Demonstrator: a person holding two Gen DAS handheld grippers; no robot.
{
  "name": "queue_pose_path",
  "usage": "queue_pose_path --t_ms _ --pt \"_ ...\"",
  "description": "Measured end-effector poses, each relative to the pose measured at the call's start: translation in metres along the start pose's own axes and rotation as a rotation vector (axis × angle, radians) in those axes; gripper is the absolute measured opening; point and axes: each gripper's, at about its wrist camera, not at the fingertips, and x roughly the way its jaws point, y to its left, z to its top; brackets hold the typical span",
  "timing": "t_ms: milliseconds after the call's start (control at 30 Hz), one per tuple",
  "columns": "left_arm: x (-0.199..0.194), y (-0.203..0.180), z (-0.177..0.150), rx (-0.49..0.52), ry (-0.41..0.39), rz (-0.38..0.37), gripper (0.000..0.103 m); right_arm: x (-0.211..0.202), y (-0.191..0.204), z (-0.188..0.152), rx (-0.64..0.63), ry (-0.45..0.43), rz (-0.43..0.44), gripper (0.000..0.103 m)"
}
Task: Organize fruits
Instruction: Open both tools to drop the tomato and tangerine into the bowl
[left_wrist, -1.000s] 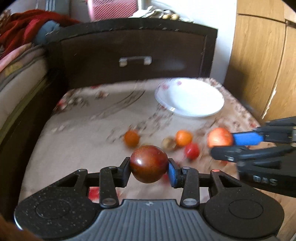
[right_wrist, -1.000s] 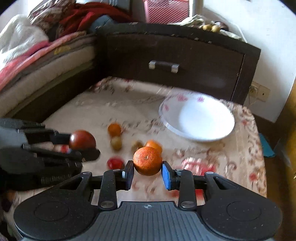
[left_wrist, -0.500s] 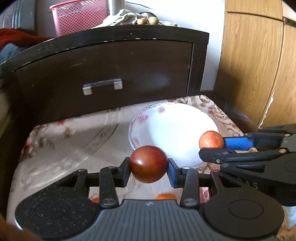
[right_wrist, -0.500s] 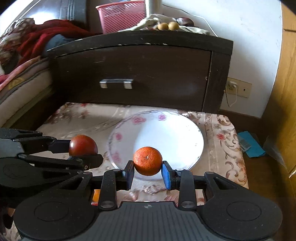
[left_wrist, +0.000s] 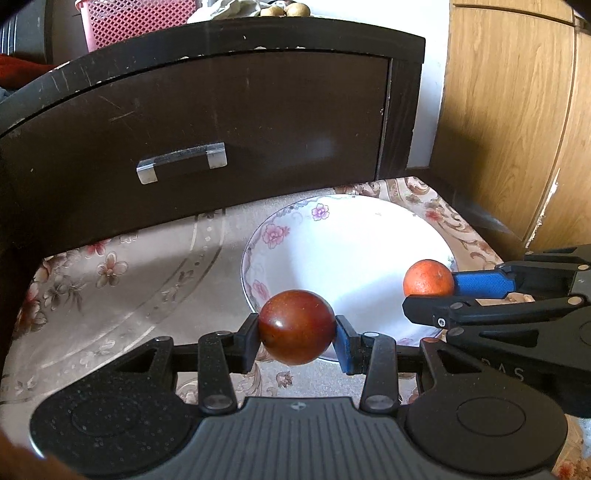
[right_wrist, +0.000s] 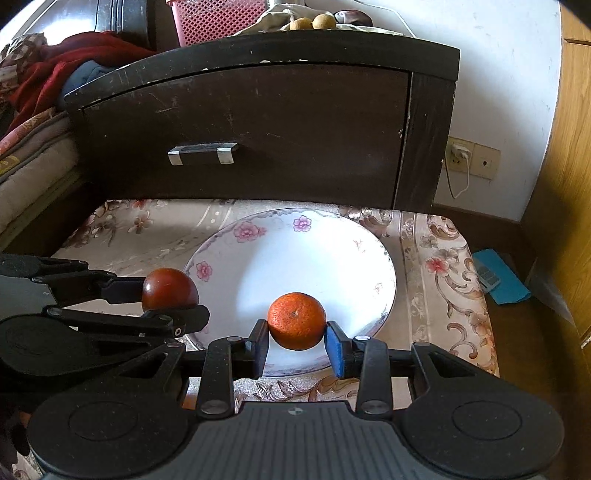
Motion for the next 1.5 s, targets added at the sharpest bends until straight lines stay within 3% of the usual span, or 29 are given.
queue_pose_path --t_ms 733,1500 --pt "-0.012 0.004 0.006 -0.014 -0.033 0.006 0.053 -0.007 -0.001 0.002 0.013 -0.031 -0.006 0.034" --pt "-0.073 0.026 -0.016 -0.054 -0.046 0.022 0.054 -0.039 0.021 -0.015 0.005 -0.03 0.04 0.036"
